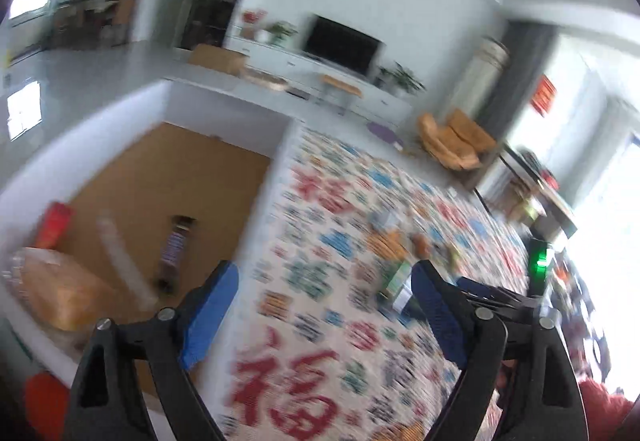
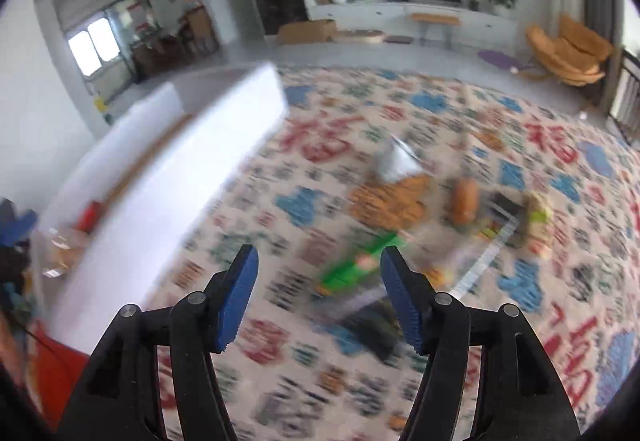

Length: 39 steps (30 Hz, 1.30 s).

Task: Organize snacks

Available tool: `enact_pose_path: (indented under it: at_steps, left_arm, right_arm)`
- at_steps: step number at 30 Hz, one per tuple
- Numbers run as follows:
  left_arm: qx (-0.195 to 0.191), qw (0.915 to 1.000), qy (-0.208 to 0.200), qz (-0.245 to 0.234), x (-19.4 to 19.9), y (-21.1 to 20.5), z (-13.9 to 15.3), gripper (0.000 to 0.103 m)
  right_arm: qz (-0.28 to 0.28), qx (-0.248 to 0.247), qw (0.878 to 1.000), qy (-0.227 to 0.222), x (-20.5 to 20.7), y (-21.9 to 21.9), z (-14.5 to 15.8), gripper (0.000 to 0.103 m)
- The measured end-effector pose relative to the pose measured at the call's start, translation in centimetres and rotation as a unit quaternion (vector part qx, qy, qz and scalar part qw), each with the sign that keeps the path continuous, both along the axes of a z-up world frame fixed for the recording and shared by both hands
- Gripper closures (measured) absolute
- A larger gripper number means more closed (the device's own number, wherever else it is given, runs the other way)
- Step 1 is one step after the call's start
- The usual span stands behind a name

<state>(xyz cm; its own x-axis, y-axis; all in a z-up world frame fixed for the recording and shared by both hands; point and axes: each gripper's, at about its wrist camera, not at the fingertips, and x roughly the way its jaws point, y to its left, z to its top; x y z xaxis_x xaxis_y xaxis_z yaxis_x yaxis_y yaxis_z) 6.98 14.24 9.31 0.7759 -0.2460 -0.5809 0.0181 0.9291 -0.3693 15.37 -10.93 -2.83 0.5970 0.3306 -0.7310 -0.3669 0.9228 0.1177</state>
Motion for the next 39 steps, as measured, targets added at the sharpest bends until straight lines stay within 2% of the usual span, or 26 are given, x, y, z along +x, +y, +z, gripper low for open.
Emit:
enact_pose_path:
  at_steps: [3, 6, 8, 10, 12, 15, 17, 19, 20, 39]
  left_arm:
    - [0.026, 0.9970, 0.029, -0.067, 0.1, -5.7, -2.4, 0.006]
    - [0.068, 0.9887, 0.084, -0.104, 2.1, -10.0, -7.5, 0.006]
    - [0.100, 0.9835, 0.113, -0.100, 3.1, -11.3, -10.2, 0.006]
    - [0.138, 0.9788, 0.125, -0.085, 3.2, -11.2, -12.3, 0.006]
    - [0.165, 0.9756, 0.126, -0.070, 4.4, -10.9, -13.2, 0.006]
    - [0.195, 0.9708, 0.129, -0.054, 6.3, -9.9, -13.9, 0.006]
    - [0.196, 0.9697, 0.138, -0.047, 7.7, -9.2, -14.1, 0.005]
    - [0.189, 0.9722, 0.134, -0.036, 8.5, -8.6, -14.2, 0.005]
    - [0.190, 0.9723, 0.132, -0.031, 8.7, -8.5, -14.4, 0.000]
    - [0.190, 0.9736, 0.125, -0.023, 8.4, -8.5, -14.4, 0.000]
  right_arm:
    - [-0.077, -0.045, 0.996, 0.006, -1.4, -7.3, -4.0, 0.036]
    - [-0.135, -0.070, 0.988, 0.007, -2.8, -12.6, -6.3, 0.036]
    - [-0.155, -0.075, 0.985, 0.004, -3.2, -14.8, -6.6, 0.034]
    - [-0.175, -0.055, 0.983, 0.003, -3.4, -16.1, -6.2, 0.033]
    - [-0.188, -0.049, 0.981, 0.006, -3.3, -16.7, -6.0, 0.033]
    - [-0.181, -0.065, 0.981, 0.012, -2.9, -16.3, -6.4, 0.023]
    - [-0.193, -0.077, 0.978, 0.013, -2.5, -16.4, -6.7, 0.014]
    - [-0.199, -0.059, 0.978, 0.020, -2.2, -17.2, -6.8, 0.012]
    - [-0.200, -0.057, 0.978, 0.019, -2.4, -17.5, -7.4, 0.012]
    - [-0.201, -0.062, 0.977, 0.020, -2.2, -17.4, -7.6, 0.011]
